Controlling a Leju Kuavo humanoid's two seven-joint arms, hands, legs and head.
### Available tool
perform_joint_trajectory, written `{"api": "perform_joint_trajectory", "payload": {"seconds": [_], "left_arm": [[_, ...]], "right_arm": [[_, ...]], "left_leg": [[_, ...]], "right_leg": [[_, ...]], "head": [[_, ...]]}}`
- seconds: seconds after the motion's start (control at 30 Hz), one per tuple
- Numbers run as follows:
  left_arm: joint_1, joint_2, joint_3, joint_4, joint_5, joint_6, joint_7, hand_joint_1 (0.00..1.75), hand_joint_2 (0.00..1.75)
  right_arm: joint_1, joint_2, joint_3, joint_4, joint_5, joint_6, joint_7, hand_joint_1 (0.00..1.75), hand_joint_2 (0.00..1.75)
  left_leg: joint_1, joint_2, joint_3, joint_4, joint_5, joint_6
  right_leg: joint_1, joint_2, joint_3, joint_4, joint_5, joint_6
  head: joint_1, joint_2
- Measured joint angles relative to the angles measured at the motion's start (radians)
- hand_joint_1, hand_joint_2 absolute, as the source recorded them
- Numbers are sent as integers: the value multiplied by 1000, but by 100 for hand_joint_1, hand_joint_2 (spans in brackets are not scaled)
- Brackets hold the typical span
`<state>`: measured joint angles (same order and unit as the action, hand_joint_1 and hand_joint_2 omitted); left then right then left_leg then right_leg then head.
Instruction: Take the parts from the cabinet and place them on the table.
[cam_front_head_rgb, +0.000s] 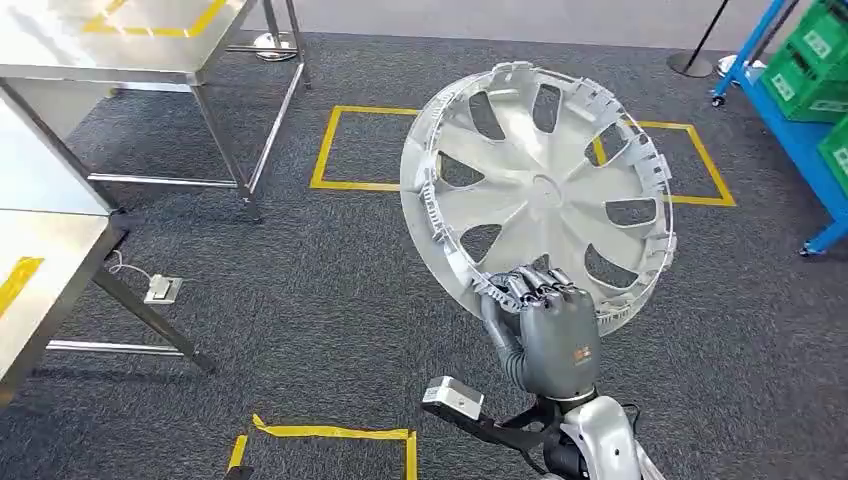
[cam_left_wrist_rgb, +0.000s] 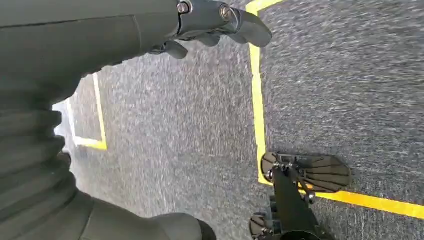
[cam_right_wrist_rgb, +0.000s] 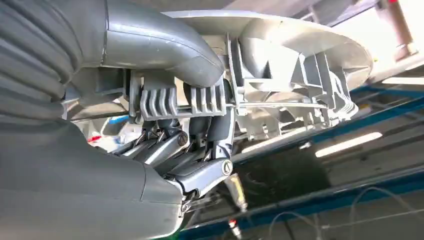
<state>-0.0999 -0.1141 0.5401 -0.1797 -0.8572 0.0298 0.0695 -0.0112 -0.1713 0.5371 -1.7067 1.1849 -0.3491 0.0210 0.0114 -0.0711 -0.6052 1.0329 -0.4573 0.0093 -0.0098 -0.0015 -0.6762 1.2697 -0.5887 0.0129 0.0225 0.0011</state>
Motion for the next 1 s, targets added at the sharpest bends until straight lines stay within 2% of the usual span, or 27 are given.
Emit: {"api": "perform_joint_trajectory", "payload": {"seconds": [0.03, 0.07, 0.1, 0.17, 0.23, 0.27, 0.3, 0.33, 0.37, 0.4, 0.43, 0.47, 0.5, 0.53, 0.57, 0.6, 0.63, 0.73, 0.77, 0.8, 0.83, 0.87, 0.9, 0.93, 0.97, 1.0], "left_arm": [[0, 0, 2, 0, 1, 2, 0, 0, 175], [0, -2, 2, 0, 2, 5, 0, 0, 175], [0, -2, 3, 0, 2, 6, 0, 0, 175], [2, -2, 4, 0, 2, 11, 0, 0, 175], [10, -2, 4, 0, 2, 12, 0, 0, 175], [12, -2, 5, 1, 2, 12, 0, 0, 175], [13, -3, 5, 1, 1, 12, 0, 0, 175], [10, -4, 5, 1, 1, 12, 0, 0, 175], [8, -5, 5, 1, 0, 12, 0, 0, 175], [8, -5, 5, 1, 0, 11, 0, 0, 175], [9, -4, 5, 1, 0, 10, 1, 0, 175], [11, -4, 5, 1, 0, 10, 2, 0, 175], [12, -3, 5, 1, 0, 10, 3, 0, 175], [12, -2, 5, 0, 2, 13, 2, 0, 175], [11, -2, 6, 0, 6, 16, -1, 0, 175], [9, -2, 8, -1, 10, 18, -4, 0, 175], [6, -2, 13, -1, 12, 18, -8, 0, 175], [10, -3, 25, 0, 24, 30, -9, 0, 175], [11, -3, 30, 0, 29, 33, -7, 0, 175], [12, -5, 33, 0, 30, 35, -3, 0, 175], [11, -5, 37, 0, 30, 36, 0, 0, 175], [8, -5, 41, 0, 31, 36, 0, 0, 175], [7, -5, 46, 0, 31, 36, 0, 0, 175], [8, -5, 47, 0, 32, 36, 0, 0, 175], [11, -5, 48, 0, 32, 36, 1, 0, 175], [13, -5, 48, 0, 31, 36, 1, 0, 175]], "right_arm": [[0, 0, 0, 0, 0, 2, 0, 175, 175], [0, 0, 0, -1, 1, 3, -1, 175, 175], [-1, 0, 0, -2, 2, 6, -3, 175, 175], [-2, 4, 0, -4, 8, 12, -5, 175, 175], [-3, 10, 0, -6, 10, 16, -4, 175, 175], [-4, 14, 0, -8, 10, 18, -3, 175, 175], [-4, 17, 0, -10, 11, 18, -2, 175, 175], [-4, 18, 0, -13, 12, 18, -1, 175, 175], [-3, 18, 0, -14, 12, 18, 0, 175, 175], [-3, 18, 0, -14, 12, 19, -1, 175, 175], [-3, 19, 0, -14, 12, 21, -2, 175, 175], [-4, 20, 0, -14, 11, 24, -5, 175, 175], [-6, 21, 0, -13, 10, 30, -8, 175, 175], [-12, 23, 0, -13, 6, 37, -15, 175, 175], [-21, 25, 0, -10, 0, 42, -20, 175, 175], [-32, 28, 0, -6, -7, 48, -26, 175, 175], [-45, 31, 0, -2, -12, 54, -31, 175, 175], [-77, 42, 8, 17, -24, 66, -47, 175, 175], [-93, 48, 11, 24, -27, 71, -50, 175, 175], [-111, 54, 16, 35, -30, 78, -51, 175, 175], [-124, 64, 21, 42, -31, 85, -50, 175, 175], [-132, 67, 23, 49, -31, 90, -50, 175, 175], [-138, 71, 27, 56, -29, 97, -49, 175, 175], [-142, 77, 31, 61, -26, 104, -46, 175, 175], [-144, 82, 33, 65, -25, 107, -43, 175, 175], [-146, 86, 35, 67, -25, 108, -39, 175, 175]], "left_leg": [[0, -15, 0, 1, 1, -2], [1, -28, 0, 1, 3, -5], [2, -36, -4, 2, 5, -10], [5, -56, -13, -1, 11, -26], [8, -76, -14, -11, 19, -42], [6, -50, -21, -3, 15, -42], [-1, 10, -32, 20, -5, -42], [-1, 43, -60, 79, -44, -45], [1, 56, -93, 155, -84, -48], [1, 59, -131, 242, -120, -53], [2, 60, -153, 294, -133, -56], [2, 62, -149, 293, -122, -58], [4, 66, -124, 251, -94, -59], [5, 76, -72, 159, -50, -60], [5, 101, -21, 69, -16, -60], [2, 152, 12, 4, -16, -57], [-5, 141, 15, -2, -13, -42], [-8, 108, 4, 1, -11, -25], [-3, 96, 7, -4, -4, -16], [0, 85, 6, -5, -2, -12], [1, 76, 3, -5, 0, -8], [2, 66, 1, -5, 2, -3], [1, 52, -2, -4, 3, -2], [1, 39, -3, -3, 4, -1], [2, 26, -3, -2, 4, -1], [3, 10, -2, -1, 5, -2]], "right_leg": [[0, 8, 44, -92, 49, -6], [0, 32, 88, -182, 89, -12], [-2, 87, 110, -228, 81, -17], [6, 63, 105, -234, 88, -17], [9, 45, 107, -239, 93, -26], [-1, 28, 112, -253, 102, -36], [1, 19, 112, -256, 103, -44], [3, 5, 111, -256, 103, -50], [4, -9, 111, -256, 103, -51], [5, -25, 111, -256, 102, -52], [5, -38, 110, -256, 102, -52], [5, -50, 110, -256, 102, -52], [5, -60, 110, -255, 101, -51], [4, -74, 111, -254, 100, -49], [4, -83, 111, -251, 97, -45], [7, -90, 111, -247, 94, -40], [15, -98, 108, -238, 89, -32], [14, -126, 112, -242, 91, -19], [12, -129, 110, -237, 82, -12], [5, -80, 107, -218, 68, -4], [4, -37, 84, -166, 34, 0], [1, -20, 50, -95, -2, 3], [1, -11, 9, -15, -37, 5], [2, -7, -21, 45, -55, 5], [1, -7, -34, 66, -49, 4], [-1, -5, -22, 39, -20, 3]], "head": [[1, 0], [0, 0], [-1, 0], [1, 0], [1, 0], [1, 0], [-3, 0], [-8, 0], [-8, 0], [-8, 0], [-8, 0], [-8, 0], [-8, 0], [-8, 0], [-9, 0], [-9, 0], [-9, 0], [-5, 0], [-5, 0], [-3, 0], [-2, 0], [-1, 0], [0, 0], [0, 0], [0, 0], [0, 0]]}}
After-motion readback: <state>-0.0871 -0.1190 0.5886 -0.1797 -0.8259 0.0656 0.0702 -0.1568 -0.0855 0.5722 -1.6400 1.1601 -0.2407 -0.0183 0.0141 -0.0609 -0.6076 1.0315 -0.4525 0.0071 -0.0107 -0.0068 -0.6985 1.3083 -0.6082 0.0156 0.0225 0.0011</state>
